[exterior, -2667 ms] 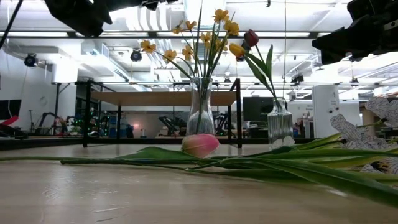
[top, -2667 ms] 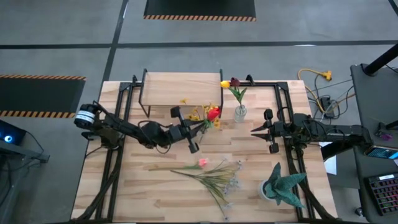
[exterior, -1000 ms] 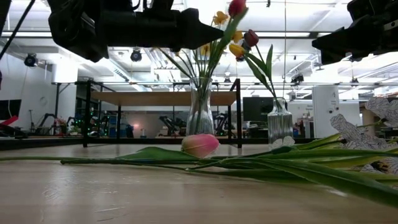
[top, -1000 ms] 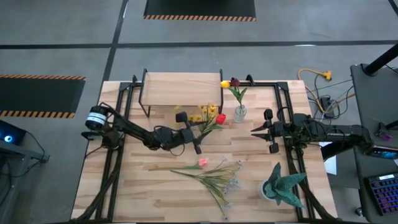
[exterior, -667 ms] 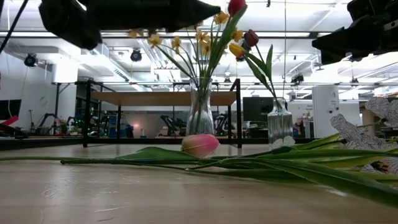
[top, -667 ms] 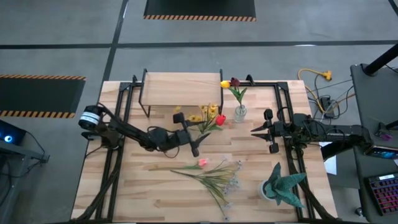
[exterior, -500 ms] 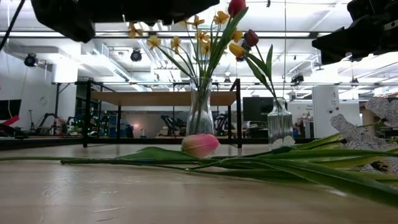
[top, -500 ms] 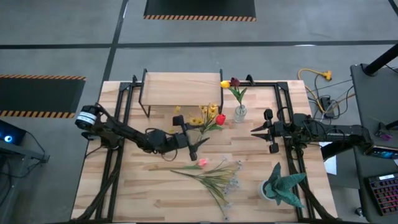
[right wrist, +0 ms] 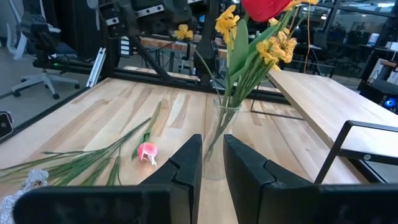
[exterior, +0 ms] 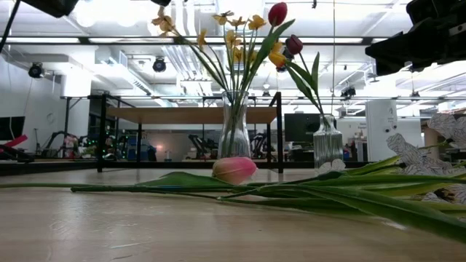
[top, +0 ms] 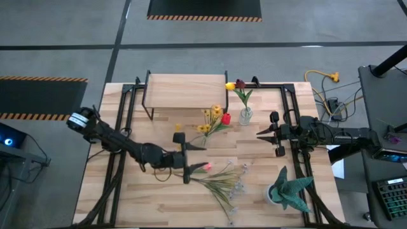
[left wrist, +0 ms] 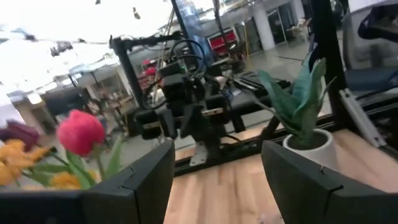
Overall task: Pick and place flowers into a vace then onto a shelf
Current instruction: Put the pink tulip into the top transparent vase
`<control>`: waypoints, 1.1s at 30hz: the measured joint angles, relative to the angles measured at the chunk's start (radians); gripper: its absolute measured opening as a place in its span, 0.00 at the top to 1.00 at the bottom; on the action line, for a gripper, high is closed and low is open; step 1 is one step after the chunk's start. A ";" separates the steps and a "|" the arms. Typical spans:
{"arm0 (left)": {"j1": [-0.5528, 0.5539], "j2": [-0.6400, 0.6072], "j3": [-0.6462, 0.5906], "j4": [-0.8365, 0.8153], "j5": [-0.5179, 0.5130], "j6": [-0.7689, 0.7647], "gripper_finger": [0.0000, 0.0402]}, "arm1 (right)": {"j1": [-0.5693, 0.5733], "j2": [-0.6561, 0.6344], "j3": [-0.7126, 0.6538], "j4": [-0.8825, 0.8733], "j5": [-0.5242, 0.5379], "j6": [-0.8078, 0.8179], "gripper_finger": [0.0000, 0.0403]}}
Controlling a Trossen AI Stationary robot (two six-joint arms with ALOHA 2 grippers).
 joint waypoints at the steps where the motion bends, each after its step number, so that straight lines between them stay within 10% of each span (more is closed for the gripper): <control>1: -0.004 0.000 0.000 -0.008 -0.001 -0.025 0.44 | 0.000 0.000 0.000 0.002 0.000 0.000 0.86; 20: -0.014 0.000 0.067 -0.766 0.011 -0.823 0.44 | 0.000 0.000 0.000 0.005 0.007 -0.008 0.86; 33: -0.012 0.086 0.095 -0.803 0.118 -1.030 0.44 | 0.000 0.000 0.000 0.006 0.007 -0.007 0.86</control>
